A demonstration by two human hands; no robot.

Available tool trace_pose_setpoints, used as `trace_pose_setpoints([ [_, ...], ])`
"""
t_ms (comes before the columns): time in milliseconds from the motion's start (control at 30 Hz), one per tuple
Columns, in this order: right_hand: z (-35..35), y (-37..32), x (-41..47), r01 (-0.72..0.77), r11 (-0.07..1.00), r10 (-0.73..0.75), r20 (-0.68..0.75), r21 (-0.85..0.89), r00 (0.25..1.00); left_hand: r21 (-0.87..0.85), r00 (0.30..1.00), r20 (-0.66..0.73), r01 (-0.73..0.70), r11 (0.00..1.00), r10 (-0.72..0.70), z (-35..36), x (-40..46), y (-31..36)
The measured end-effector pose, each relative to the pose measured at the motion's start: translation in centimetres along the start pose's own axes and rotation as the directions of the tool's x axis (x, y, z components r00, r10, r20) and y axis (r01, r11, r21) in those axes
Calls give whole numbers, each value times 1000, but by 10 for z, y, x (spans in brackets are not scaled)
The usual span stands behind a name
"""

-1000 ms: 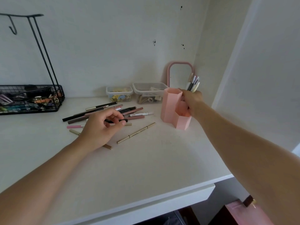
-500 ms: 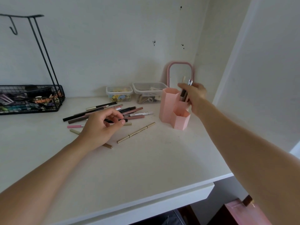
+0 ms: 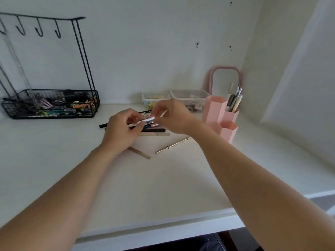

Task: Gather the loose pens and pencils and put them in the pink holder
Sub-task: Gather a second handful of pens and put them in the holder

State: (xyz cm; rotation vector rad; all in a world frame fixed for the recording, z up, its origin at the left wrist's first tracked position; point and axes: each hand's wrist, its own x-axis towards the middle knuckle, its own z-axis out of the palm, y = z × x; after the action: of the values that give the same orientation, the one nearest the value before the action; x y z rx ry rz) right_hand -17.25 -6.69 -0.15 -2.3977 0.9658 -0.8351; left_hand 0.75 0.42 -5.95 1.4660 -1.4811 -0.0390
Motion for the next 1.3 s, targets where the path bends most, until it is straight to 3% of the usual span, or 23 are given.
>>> trace_pose_setpoints([
  [133,18,13,19,-89,970,89,-9,-225,996,189,999,10,39,981,-42,-13,4,-16],
  [333,26,27,5,-85,975,93,34,-204,995,272,992,127,-15,962,-21,-10,6,-26],
  [700,26,30,9,-81,971,112,130,-227,985,159,989,117,76,984,-95,-6,8,-27],
  [833,24,30,8,-28,947,78,144,-319,986,22,984,-31,179,984,-178,-4,10,-24],
  [900,21,27,9,-40,969,61,78,-243,995,-68,956,-177,227,971,-236,-5,12,-18],
  [967,19,21,11,-90,996,89,-22,-28,996,-178,916,-265,261,949,-301,-8,14,-11],
  [1033,21,11,9,-142,960,160,-54,243,986,-263,921,-199,279,923,-335,-9,14,-2],
  [1133,33,0,4,-181,853,177,55,489,983,-345,967,-18,234,909,-255,0,9,5],
  [1200,42,-3,1,-178,821,141,111,542,984,-360,984,14,171,917,-177,6,7,6],
  [1300,48,-4,0,-156,851,141,69,501,988,-340,991,23,131,931,-131,6,5,5],
])
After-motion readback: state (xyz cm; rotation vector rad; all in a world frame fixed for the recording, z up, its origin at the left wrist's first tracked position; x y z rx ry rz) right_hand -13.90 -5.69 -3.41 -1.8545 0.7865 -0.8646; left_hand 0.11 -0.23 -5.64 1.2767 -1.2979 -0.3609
